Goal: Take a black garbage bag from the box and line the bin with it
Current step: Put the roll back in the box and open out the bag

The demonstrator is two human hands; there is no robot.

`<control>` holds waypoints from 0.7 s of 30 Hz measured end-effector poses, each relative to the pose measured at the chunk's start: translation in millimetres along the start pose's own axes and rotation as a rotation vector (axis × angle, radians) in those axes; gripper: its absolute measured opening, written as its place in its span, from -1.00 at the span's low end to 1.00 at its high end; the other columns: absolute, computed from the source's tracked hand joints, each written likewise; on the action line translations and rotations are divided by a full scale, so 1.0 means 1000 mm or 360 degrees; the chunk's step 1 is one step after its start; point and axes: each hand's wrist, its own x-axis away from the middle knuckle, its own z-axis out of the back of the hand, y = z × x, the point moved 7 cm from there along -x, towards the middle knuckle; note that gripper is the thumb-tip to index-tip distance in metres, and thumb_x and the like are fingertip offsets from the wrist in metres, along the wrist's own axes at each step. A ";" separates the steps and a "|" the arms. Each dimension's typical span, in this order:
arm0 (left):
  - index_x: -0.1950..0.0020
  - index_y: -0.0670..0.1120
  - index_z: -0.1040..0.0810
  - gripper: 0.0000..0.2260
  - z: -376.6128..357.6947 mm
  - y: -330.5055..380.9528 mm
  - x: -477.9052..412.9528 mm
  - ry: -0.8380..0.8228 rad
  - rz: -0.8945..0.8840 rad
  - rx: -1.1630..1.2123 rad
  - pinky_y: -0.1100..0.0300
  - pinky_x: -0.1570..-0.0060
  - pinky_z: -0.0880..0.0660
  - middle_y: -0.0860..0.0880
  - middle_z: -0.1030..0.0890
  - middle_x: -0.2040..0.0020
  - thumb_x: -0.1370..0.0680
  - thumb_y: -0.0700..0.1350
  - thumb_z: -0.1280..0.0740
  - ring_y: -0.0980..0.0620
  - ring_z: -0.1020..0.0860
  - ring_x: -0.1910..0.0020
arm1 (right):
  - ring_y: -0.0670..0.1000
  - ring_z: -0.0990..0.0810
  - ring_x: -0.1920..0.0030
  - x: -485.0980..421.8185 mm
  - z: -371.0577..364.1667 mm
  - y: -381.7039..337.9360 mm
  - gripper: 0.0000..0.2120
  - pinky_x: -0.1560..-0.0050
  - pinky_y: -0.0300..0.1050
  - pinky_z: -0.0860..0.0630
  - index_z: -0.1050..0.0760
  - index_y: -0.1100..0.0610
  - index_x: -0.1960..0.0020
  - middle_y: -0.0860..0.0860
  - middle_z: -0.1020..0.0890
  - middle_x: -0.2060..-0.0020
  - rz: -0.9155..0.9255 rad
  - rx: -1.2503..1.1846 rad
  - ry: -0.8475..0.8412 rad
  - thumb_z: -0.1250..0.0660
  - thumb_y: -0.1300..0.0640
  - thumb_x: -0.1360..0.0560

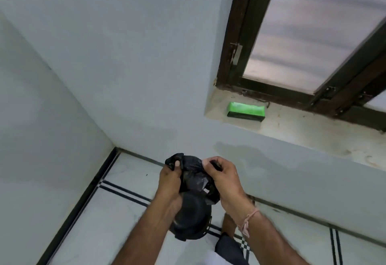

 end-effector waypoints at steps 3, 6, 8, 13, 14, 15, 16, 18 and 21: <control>-0.25 -0.25 -0.63 -0.50 0.060 0.006 0.034 -0.0312 0.0207 0.0059 0.06 0.18 -0.66 -0.23 -0.75 0.04 -0.71 0.15 -0.16 -0.15 -0.75 0.14 | 0.05 -0.66 0.20 0.050 -0.040 0.016 -0.86 0.07 0.03 -0.62 -0.65 0.23 0.14 0.06 -0.69 0.29 0.0183 0.0088 0.0169 -0.48 0.18 -0.55; -0.14 -0.19 -0.71 -0.43 0.097 0.014 0.065 -0.0632 0.0106 -0.0389 -0.01 -0.03 -0.67 -0.22 -0.76 -0.03 -0.54 0.31 -0.34 -0.14 -0.76 0.01 | 0.05 -0.68 0.18 0.090 -0.077 0.021 -0.86 0.02 0.06 -0.65 -0.66 0.21 0.13 0.16 -0.72 0.23 0.0290 0.0130 0.0102 -0.48 0.15 -0.55; -0.14 -0.23 -0.69 -0.51 0.137 0.025 0.072 -0.0562 -0.0046 -0.0497 0.02 0.06 -0.69 -0.23 -0.76 0.00 -0.48 0.18 -0.48 -0.16 -0.76 0.04 | 0.04 -0.70 0.13 0.120 -0.103 0.016 -0.89 -0.01 0.00 -0.66 -0.66 0.24 0.05 0.22 -0.73 0.12 0.0345 0.0080 -0.0003 -0.47 0.18 -0.56; -0.13 -0.25 -0.63 -0.66 0.221 0.044 0.063 -0.0306 -0.0051 -0.0141 0.12 0.29 -0.67 -0.23 -0.76 0.05 -0.59 0.03 -0.44 -0.12 -0.76 0.15 | 0.02 -0.70 0.17 0.169 -0.118 0.031 -0.88 0.07 -0.14 -0.64 -0.68 0.26 0.00 0.21 -0.76 0.13 0.0082 0.0341 -0.0271 -0.49 0.20 -0.55; -0.12 -0.23 -0.62 -0.66 0.235 0.046 0.064 -0.0274 -0.0058 -0.0134 0.12 0.26 -0.67 -0.22 -0.75 0.03 -0.59 0.05 -0.43 -0.11 -0.75 0.12 | 0.02 -0.69 0.20 0.177 -0.117 0.037 -0.90 0.11 -0.15 -0.63 -0.68 0.25 0.03 0.19 -0.75 0.17 0.0004 0.0319 -0.0295 -0.48 0.20 -0.55; -0.09 -0.20 -0.61 -0.68 0.247 0.048 0.065 -0.0250 -0.0088 -0.0143 0.13 0.22 -0.65 -0.20 -0.74 0.02 -0.60 0.06 -0.41 -0.09 -0.73 0.10 | 0.03 -0.67 0.23 0.184 -0.114 0.041 -0.91 0.15 -0.15 -0.63 -0.67 0.24 0.05 0.17 -0.73 0.20 -0.0051 0.0254 -0.0292 -0.47 0.20 -0.56; -0.06 -0.18 -0.61 -0.70 0.254 0.049 0.067 -0.0238 -0.0122 -0.0170 0.13 0.19 -0.64 -0.18 -0.74 0.02 -0.61 0.06 -0.40 -0.07 -0.72 0.10 | 0.05 -0.66 0.26 0.188 -0.111 0.044 -0.91 0.19 -0.15 -0.63 -0.66 0.24 0.07 0.17 -0.70 0.21 -0.0082 0.0150 -0.0271 -0.46 0.20 -0.56; -0.06 -0.18 -0.63 -0.69 0.269 0.046 0.073 -0.0227 -0.0170 -0.0245 0.14 0.23 -0.63 -0.16 -0.74 0.03 -0.62 0.08 -0.37 -0.07 -0.72 0.08 | 0.04 -0.64 0.30 0.197 -0.105 0.046 -0.92 0.26 -0.17 -0.64 -0.64 0.25 0.06 0.16 -0.68 0.24 -0.0094 -0.0082 -0.0200 -0.45 0.23 -0.56; -0.10 -0.18 -0.64 -0.70 0.286 0.033 0.079 -0.0201 -0.0173 -0.0417 0.13 0.17 -0.65 -0.14 -0.74 0.02 -0.61 0.07 -0.41 -0.11 -0.72 0.00 | 0.00 -0.63 0.28 0.208 -0.095 0.046 -0.96 0.32 -0.23 -0.62 -0.65 0.20 0.03 0.07 -0.67 0.24 -0.0034 -0.0165 -0.0072 -0.46 0.30 -0.53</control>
